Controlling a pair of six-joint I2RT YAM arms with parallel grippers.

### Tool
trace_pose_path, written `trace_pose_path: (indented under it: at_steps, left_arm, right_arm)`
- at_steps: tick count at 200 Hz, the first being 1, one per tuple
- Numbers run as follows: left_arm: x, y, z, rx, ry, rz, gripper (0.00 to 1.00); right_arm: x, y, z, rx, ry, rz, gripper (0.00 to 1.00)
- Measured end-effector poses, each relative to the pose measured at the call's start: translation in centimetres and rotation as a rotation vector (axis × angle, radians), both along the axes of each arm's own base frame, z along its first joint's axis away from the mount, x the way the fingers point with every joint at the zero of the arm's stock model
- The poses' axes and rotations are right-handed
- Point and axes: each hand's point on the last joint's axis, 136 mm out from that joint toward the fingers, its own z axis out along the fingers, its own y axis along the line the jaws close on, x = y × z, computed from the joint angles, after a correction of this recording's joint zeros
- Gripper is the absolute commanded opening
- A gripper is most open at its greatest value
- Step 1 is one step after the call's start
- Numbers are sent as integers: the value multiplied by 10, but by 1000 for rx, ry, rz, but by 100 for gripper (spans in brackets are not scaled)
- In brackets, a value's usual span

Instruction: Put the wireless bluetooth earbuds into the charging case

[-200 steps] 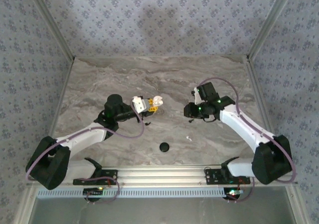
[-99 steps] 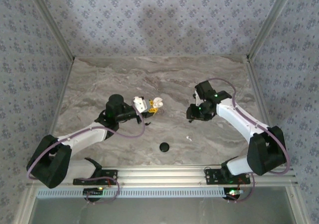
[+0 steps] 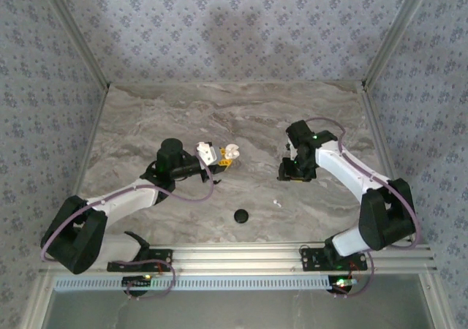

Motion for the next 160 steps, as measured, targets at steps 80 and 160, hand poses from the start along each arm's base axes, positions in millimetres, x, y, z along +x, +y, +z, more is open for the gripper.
trace_pose_path:
  at_steps: [80, 160]
  left_arm:
    - [3, -2, -6, -3, 27, 4, 9]
    - [6, -1, -5, -12, 29, 14, 9]
  right_arm:
    - [-4, -3, -25, -81, 115, 63, 48]
    - [-35, 27, -44, -112, 235, 313, 49]
